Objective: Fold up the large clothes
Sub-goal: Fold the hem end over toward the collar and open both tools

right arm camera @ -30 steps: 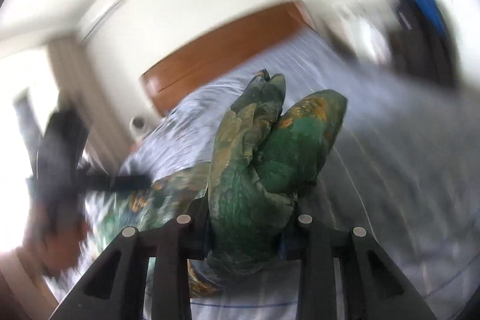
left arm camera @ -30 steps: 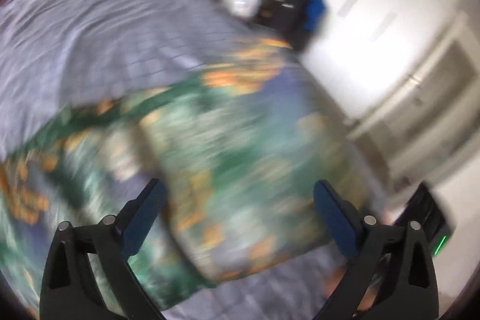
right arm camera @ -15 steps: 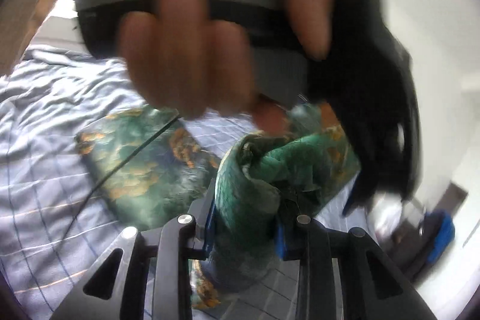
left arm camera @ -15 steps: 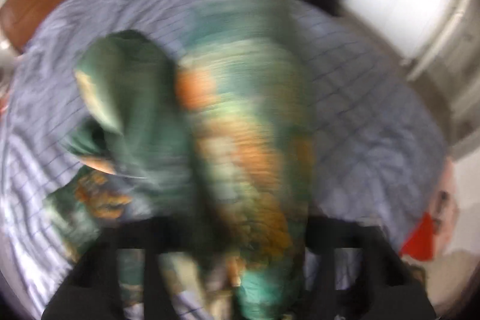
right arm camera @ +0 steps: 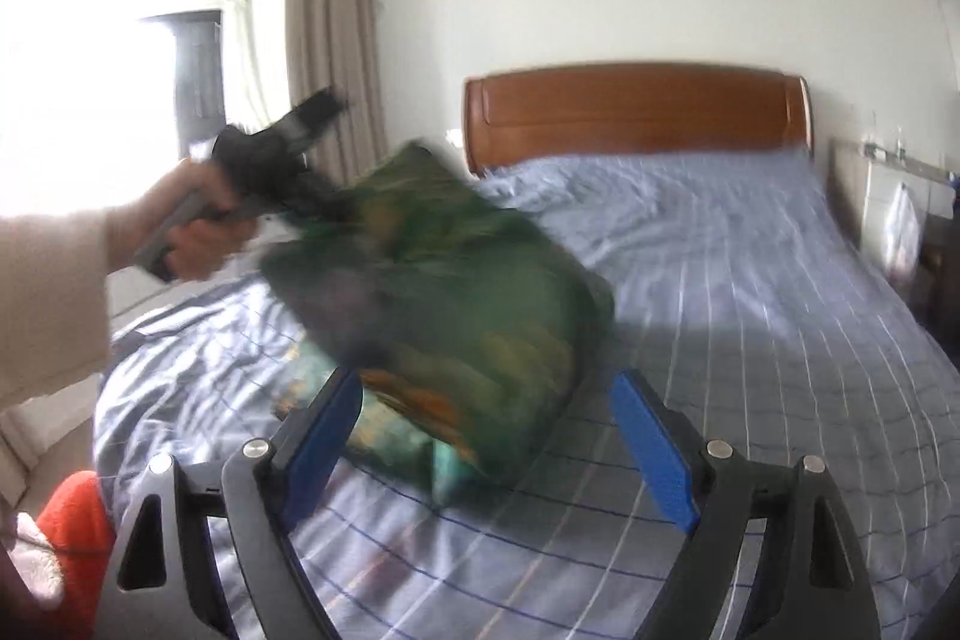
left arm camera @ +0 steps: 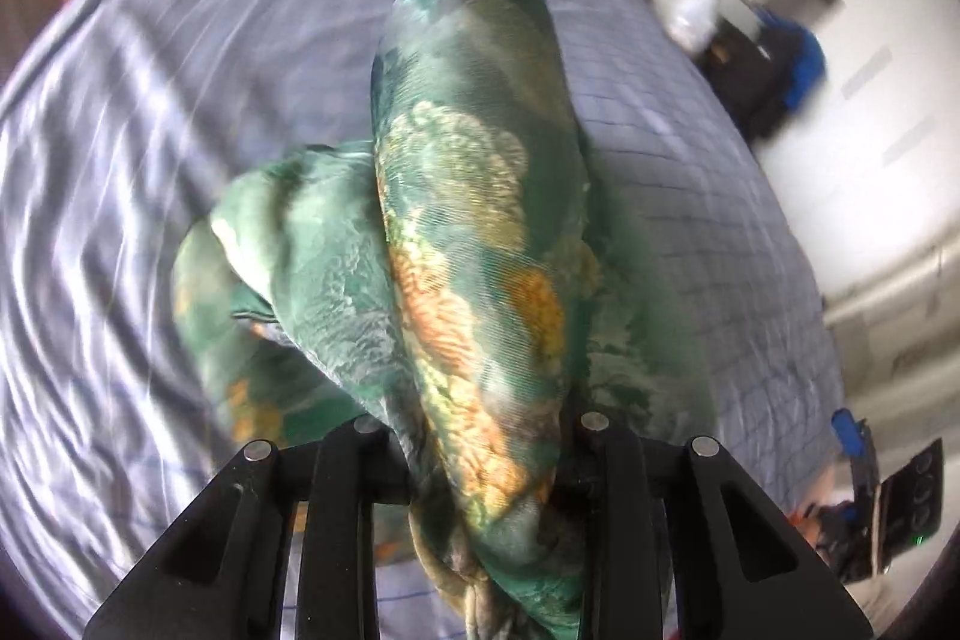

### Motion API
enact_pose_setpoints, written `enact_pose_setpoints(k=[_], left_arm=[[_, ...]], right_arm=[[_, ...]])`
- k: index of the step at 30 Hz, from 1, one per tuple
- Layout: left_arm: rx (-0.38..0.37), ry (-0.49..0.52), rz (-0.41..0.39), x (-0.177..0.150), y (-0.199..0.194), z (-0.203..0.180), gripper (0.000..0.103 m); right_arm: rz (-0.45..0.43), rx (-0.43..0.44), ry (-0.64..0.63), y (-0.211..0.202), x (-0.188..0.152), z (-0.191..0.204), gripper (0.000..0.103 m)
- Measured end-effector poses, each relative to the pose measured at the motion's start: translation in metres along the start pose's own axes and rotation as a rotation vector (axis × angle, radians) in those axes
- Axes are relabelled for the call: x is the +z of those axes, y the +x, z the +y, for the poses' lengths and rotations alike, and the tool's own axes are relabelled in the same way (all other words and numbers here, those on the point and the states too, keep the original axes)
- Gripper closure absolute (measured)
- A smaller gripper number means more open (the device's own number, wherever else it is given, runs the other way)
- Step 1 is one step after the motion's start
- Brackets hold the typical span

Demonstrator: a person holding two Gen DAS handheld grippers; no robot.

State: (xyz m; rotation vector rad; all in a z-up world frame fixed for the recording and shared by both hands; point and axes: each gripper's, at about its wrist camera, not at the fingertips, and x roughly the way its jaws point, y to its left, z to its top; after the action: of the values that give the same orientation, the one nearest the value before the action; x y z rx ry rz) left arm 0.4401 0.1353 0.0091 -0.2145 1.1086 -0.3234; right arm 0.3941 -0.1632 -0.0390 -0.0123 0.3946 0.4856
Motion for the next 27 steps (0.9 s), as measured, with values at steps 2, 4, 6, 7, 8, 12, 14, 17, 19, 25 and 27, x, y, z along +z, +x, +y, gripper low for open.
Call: enact_pose_setpoints(k=[2, 4, 6, 7, 8, 12, 14, 17, 19, 25, 27], left_arm=[[-0.009, -0.058, 0.01, -0.015, 0.014, 0.032, 0.073], [-0.034, -0.089, 0.008, -0.024, 0.023, 0.052, 0.071], [-0.071, -0.114, -0.007, -0.026, 0.028, 0.068, 0.068], [-0.087, -0.128, -0.015, -0.029, 0.031, 0.076, 0.065], [-0.102, -0.146, -0.024, -0.031, 0.036, 0.083, 0.062], [-0.109, -0.201, -0.048, -0.051, 0.054, 0.11, 0.055], [-0.125, -0.236, -0.067, -0.056, 0.062, 0.128, 0.054], [-0.208, -0.31, -0.083, -0.063, 0.07, 0.144, 0.052], [-0.223, -0.308, -0.082, -0.062, 0.064, 0.143, 0.046], [-0.136, -0.341, -0.213, -0.059, -0.004, 0.156, 0.018], [-0.158, -0.375, -0.287, -0.06, -0.029, 0.164, 0.018]], right_arm=[[0.022, 0.005, 0.058, 0.018, 0.005, -0.008, 0.024], [0.043, 0.028, 0.134, 0.045, 0.016, -0.015, 0.034], [0.069, 0.054, 0.181, 0.061, 0.029, -0.019, 0.048], [0.085, 0.073, 0.196, 0.08, 0.035, -0.017, 0.052], [0.098, 0.089, 0.198, 0.093, 0.037, -0.012, 0.059], [0.196, 0.192, 0.115, 0.164, 0.031, 0.02, 0.063], [0.348, 0.215, 0.141, 0.206, 0.007, 0.032, 0.063], [0.413, 0.162, 0.155, 0.23, -0.014, 0.036, 0.063], [0.402, 0.149, 0.182, 0.23, -0.013, 0.035, 0.063], [0.43, 0.088, 0.017, 0.226, 0.002, 0.055, 0.061], [0.434, 0.066, -0.018, 0.227, -0.001, 0.06, 0.061]])
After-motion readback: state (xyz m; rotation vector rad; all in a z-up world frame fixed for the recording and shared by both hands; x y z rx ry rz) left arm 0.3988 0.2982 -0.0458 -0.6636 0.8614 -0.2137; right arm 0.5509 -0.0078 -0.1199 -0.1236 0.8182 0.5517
